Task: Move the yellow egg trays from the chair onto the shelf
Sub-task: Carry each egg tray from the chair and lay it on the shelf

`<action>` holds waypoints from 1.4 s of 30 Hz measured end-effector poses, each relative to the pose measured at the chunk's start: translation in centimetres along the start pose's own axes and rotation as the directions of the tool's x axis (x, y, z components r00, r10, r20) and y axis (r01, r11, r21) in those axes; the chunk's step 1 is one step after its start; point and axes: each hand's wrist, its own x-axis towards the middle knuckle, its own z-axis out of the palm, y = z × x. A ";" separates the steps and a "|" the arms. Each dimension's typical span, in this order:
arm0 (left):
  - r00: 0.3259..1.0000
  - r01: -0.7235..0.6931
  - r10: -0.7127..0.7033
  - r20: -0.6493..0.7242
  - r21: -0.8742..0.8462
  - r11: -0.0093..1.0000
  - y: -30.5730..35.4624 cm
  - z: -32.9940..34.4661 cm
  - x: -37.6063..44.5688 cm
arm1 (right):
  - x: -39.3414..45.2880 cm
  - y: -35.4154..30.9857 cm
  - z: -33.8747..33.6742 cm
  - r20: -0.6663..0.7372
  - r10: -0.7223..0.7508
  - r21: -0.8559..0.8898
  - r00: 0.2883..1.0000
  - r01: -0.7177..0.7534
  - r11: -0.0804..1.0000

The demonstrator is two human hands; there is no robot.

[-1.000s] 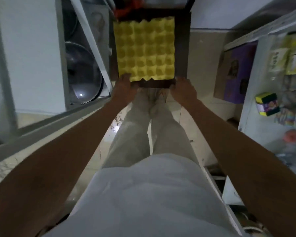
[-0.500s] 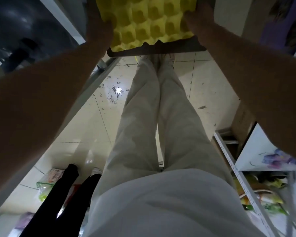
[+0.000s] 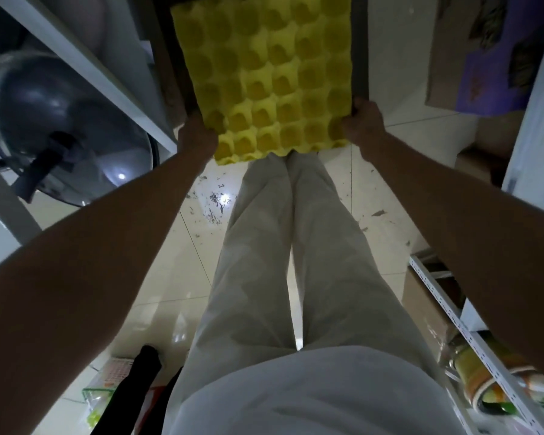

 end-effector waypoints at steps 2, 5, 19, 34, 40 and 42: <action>1.000 -0.022 0.022 0.018 -0.014 1.000 0.8 -0.8 -1.2 | -0.3 1.0 -0.2 0.034 0.024 0.058 0.999 -0.026 0.998; 0.996 -0.063 0.063 0.065 0.000 0.998 2.1 -2.1 -2.5 | -1.2 1.8 -1.0 0.078 0.050 0.119 0.996 -0.059 0.991; 0.962 -0.274 0.273 -0.030 -0.084 0.958 9.6 -5.0 -10.7 | -9.8 3.0 -7.6 -0.253 -0.133 0.128 0.958 0.169 0.977; 0.822 -0.542 0.525 0.218 0.021 0.840 17.8 6.3 -33.0 | -36.0 25.1 -7.8 -0.633 0.383 0.487 0.673 -0.039 0.873; 0.578 -0.808 0.725 0.374 0.144 0.571 17.5 10.5 -47.5 | -50.2 32.2 -5.0 -0.663 0.596 0.636 0.454 -0.078 0.767; 0.506 -0.859 0.761 0.407 0.154 0.488 17.6 12.1 -51.5 | -54.0 33.8 -4.7 -0.655 0.648 0.692 0.387 -0.038 0.721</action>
